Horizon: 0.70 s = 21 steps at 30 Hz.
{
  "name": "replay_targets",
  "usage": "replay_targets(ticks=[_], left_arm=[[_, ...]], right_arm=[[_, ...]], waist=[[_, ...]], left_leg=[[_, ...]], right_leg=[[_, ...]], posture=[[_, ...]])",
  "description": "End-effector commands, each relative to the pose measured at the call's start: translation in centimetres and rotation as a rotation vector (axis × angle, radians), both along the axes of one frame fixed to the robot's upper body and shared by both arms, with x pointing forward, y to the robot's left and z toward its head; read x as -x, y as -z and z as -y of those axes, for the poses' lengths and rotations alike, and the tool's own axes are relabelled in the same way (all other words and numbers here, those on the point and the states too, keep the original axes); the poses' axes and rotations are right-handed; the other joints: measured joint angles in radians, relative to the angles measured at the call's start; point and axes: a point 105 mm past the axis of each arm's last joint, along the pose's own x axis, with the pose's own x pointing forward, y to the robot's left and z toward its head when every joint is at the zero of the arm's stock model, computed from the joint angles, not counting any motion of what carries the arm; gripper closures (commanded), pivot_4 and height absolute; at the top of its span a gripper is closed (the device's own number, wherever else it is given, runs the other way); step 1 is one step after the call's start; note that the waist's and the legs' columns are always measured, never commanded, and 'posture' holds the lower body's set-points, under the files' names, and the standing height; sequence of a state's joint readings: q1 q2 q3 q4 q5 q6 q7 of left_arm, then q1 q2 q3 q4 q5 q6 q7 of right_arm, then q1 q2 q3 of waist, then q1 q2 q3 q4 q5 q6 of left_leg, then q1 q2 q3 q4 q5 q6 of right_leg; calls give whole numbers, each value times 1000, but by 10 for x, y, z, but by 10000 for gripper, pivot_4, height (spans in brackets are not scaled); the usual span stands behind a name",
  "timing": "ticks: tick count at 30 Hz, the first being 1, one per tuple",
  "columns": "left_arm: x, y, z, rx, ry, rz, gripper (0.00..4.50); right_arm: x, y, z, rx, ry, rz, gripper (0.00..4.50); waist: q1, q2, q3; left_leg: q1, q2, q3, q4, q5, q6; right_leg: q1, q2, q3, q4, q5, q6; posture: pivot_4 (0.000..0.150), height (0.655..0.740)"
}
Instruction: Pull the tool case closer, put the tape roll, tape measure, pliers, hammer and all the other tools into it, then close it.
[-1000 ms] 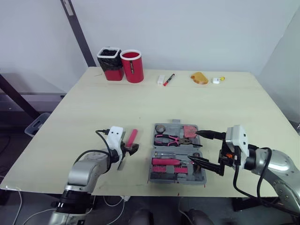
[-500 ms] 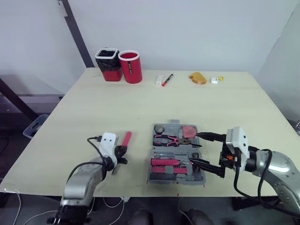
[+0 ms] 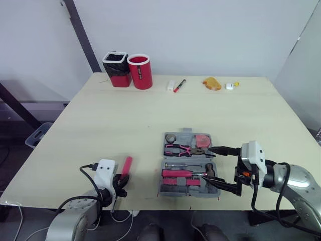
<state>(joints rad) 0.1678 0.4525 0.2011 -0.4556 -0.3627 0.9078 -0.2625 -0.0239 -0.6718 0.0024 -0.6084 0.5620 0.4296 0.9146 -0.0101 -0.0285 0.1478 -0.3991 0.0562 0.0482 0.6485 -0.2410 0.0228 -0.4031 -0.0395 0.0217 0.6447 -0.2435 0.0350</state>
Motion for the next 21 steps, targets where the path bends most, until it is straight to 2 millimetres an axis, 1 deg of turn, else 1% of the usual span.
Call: replay_targets(ticks=[1, 2, 4, 8, 11, 13, 15, 17, 20, 21], left_arm=[[-2, -21, -5, -11, 12, 49, 12984], [0, -26, -6, -17, 31, 50, 9854], [2, -35, -8, -30, 63, 49, 9854], [2, -68, -16, -66, 186, 45, 9854], [-1, -83, -22, -135, 294, 10, 9854], [-5, -95, -26, -249, 430, 4, 9854], [-7, -103, -25, -347, 585, -8, 9854], [-11, -107, -27, -491, 718, 0, 9854], [-18, -116, -32, -728, 1007, -18, 9854], [-22, -119, -34, -795, 1084, -16, 9854]], right_arm=[[3, -5, -1, -9, -22, 29, 0], [5, -6, -1, -9, -29, 32, 0], [7, -8, -2, -9, -42, 37, 0], [14, -15, -6, -10, -101, 64, 0], [16, -18, -7, 5, -136, 70, 0], [18, -20, -7, 10, -157, 73, 0], [19, -22, -8, 15, -175, 74, 0], [20, -22, -8, 23, -190, 73, 0], [17, -22, -6, 33, -186, 81, 0], [16, -22, -6, 32, -183, 83, 0]], waist=[[0, 0, 0], [0, 0, 0], [0, -1, 0], [0, -2, 1], [2, -1, 2], [1, -1, 2], [1, 0, 2], [3, 0, 3], [8, 0, 3], [8, 0, 3]], left_leg=[[0, 0, 0, 0, 0, 0], [0, 0, 0, 0, 0, 0], [0, 0, 0, 0, 0, 0], [0, 1, -1, 0, 0, 0], [0, 1, 0, 0, 0, 0], [0, 0, 0, 0, 0, 0], [-1, 0, 1, -1, 0, 0], [-1, -1, 2, -3, 0, 0], [-2, -1, 4, -5, 0, 0], [-3, -1, 3, -5, 0, 0]], right_leg=[[0, 0, 0, 0, 0, 0], [0, 0, 0, 0, 0, 0], [0, 0, 0, 0, 0, 0], [0, 0, -1, 0, 0, 0], [-1, -1, -1, 0, 0, 0], [-2, -2, -1, -1, 0, 0], [-3, -4, -2, -1, 0, 0], [-3, -6, -1, -1, 0, 0], [-6, -10, -1, -2, 0, 0], [-7, -8, -1, -2, 0, -1]], posture=[[1500, 7400], [1500, 7400], [1500, 7400], [1500, 7400], [1500, 7400], [1500, 7400], [1500, 7400], [1500, 7400], [1500, 7400], [1500, 7400]])
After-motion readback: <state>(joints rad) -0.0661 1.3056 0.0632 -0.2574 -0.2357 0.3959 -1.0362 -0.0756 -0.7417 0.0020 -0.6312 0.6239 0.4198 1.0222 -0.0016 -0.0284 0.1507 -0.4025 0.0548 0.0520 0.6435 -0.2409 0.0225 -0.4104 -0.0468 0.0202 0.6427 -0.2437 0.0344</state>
